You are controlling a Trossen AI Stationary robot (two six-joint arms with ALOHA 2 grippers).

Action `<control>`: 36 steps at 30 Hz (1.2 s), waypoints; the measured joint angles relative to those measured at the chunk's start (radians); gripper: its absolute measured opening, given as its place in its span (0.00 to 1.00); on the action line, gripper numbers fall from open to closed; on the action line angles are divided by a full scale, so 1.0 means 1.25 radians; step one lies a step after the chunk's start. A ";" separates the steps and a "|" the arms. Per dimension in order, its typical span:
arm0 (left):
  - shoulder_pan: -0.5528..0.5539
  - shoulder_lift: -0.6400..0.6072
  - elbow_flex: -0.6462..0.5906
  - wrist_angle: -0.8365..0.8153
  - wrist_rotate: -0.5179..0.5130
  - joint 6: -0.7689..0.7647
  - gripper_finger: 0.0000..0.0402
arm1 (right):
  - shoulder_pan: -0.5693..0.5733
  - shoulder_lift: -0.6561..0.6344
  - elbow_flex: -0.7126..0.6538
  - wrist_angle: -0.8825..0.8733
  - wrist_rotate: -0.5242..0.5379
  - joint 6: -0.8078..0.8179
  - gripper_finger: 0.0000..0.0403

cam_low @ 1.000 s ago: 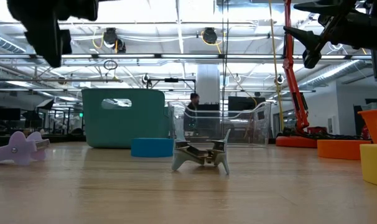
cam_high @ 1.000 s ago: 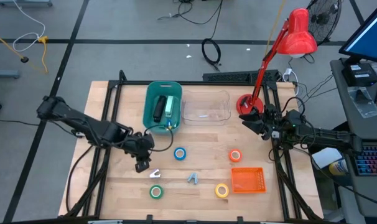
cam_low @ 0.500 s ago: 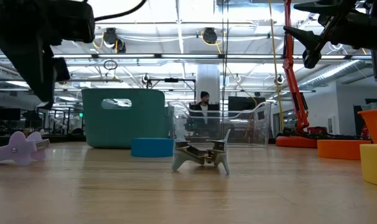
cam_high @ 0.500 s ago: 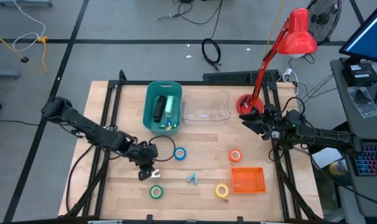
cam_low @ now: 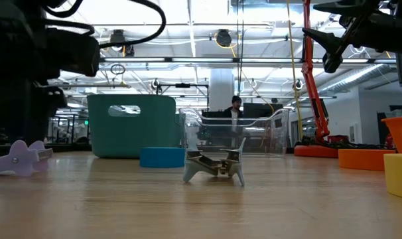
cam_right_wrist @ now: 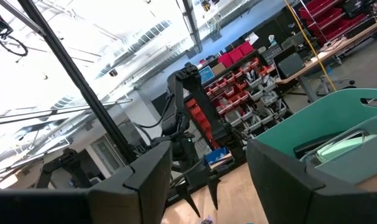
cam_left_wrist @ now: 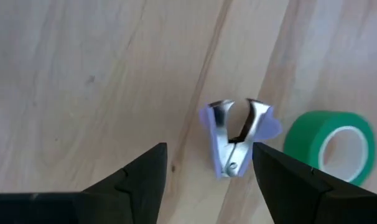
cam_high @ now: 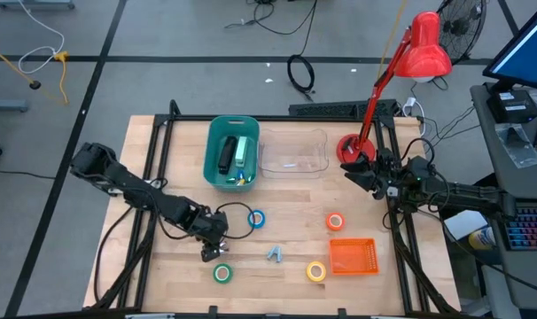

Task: Pick and place Stapler, Stapler remover, tape
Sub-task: Put the purple staple remover into the orange bin

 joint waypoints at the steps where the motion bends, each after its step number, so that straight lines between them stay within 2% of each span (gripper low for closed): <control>1: -0.001 0.004 0.000 0.001 0.000 -0.002 0.60 | 0.000 0.000 0.000 0.000 0.000 0.000 0.50; 18: -0.001 0.030 0.001 0.013 -0.043 -0.034 0.60 | 0.000 0.000 0.000 -0.003 0.000 0.000 0.50; 23: -0.013 0.071 0.001 0.031 -0.042 -0.064 0.60 | 0.000 0.000 0.000 -0.005 0.000 0.000 0.50; 33: -0.017 0.092 0.004 0.034 -0.060 -0.132 0.59 | 0.000 0.000 0.000 -0.006 0.000 0.003 0.50; 36: -0.018 0.093 0.004 0.032 -0.069 -0.137 0.56 | 0.000 0.000 0.000 -0.006 0.001 0.011 0.50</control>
